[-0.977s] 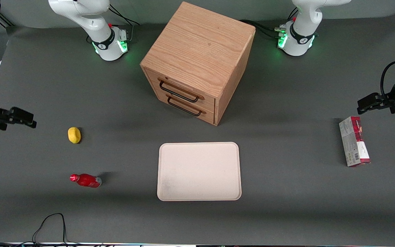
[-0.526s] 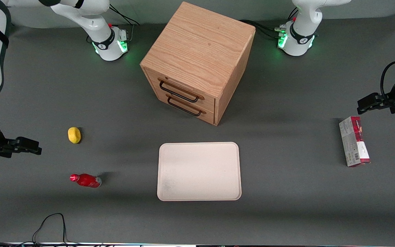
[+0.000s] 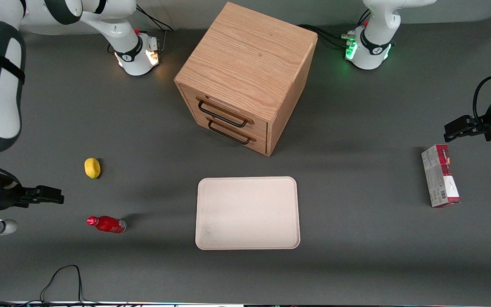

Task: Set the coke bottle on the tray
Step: 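Move the right gripper down toward the red Coca-Cola bottle, then align the open right gripper around the bottle's body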

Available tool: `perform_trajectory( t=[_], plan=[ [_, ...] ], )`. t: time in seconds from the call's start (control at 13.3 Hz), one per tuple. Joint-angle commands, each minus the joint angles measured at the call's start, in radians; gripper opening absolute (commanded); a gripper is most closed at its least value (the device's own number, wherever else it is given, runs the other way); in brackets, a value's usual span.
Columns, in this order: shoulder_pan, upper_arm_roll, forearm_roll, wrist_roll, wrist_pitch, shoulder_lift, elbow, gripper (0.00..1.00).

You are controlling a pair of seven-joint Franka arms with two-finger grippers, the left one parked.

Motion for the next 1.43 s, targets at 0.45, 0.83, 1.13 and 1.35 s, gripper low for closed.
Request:
perform_trajectory(
  t=[0.45,0.83,1.13,1.35],
  plan=[
    [0.011,0.008,0.021,0.011,0.298,0.110,-0.129,1.00],
    [0.019,0.008,0.021,0.014,0.454,0.108,-0.271,1.00],
    [0.019,0.008,0.021,0.011,0.499,0.101,-0.330,1.00],
    [0.019,0.008,0.021,0.011,0.517,0.076,-0.374,1.00]
  ],
)
